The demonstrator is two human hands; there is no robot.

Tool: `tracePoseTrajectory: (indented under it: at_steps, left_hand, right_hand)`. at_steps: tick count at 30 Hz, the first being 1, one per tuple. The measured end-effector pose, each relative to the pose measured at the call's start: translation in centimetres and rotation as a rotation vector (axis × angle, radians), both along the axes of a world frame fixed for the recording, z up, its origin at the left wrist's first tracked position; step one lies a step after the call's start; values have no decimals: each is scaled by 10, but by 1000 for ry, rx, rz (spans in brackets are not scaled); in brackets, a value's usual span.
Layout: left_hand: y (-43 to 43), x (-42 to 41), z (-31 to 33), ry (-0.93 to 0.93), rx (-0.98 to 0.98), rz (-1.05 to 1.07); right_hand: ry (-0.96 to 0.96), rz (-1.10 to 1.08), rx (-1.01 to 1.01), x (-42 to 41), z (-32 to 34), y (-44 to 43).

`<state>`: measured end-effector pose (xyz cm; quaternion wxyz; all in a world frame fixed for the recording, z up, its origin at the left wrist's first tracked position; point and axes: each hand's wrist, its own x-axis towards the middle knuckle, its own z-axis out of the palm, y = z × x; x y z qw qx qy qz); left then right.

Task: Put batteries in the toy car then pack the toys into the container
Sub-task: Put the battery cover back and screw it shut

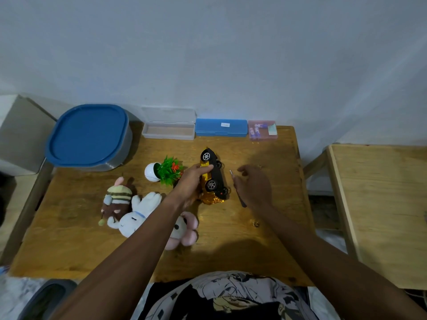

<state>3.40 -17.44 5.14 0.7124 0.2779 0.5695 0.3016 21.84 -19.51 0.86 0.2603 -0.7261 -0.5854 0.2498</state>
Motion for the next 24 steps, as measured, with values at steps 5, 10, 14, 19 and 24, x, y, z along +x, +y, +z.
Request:
tracePoseTrajectory:
  at_steps: [5,10,14,19,24]
  left_hand:
    - [13,-4,10,92,37,106]
    - [33,-15,22,127,48,244]
    - [41,-15,18,390,104,172]
    - [38,3,3,687,188,-67]
    - [31,29,-5,909,323,-191]
  right_hand:
    - [416,227,-80,-25,42,14]
    - [553,379,-116,-42,54,26]
    - [492,300,-138,-51,44,32]
    - [516,133,-224,-41,38,16]
    - [378,-30,-188,-17,19,2]
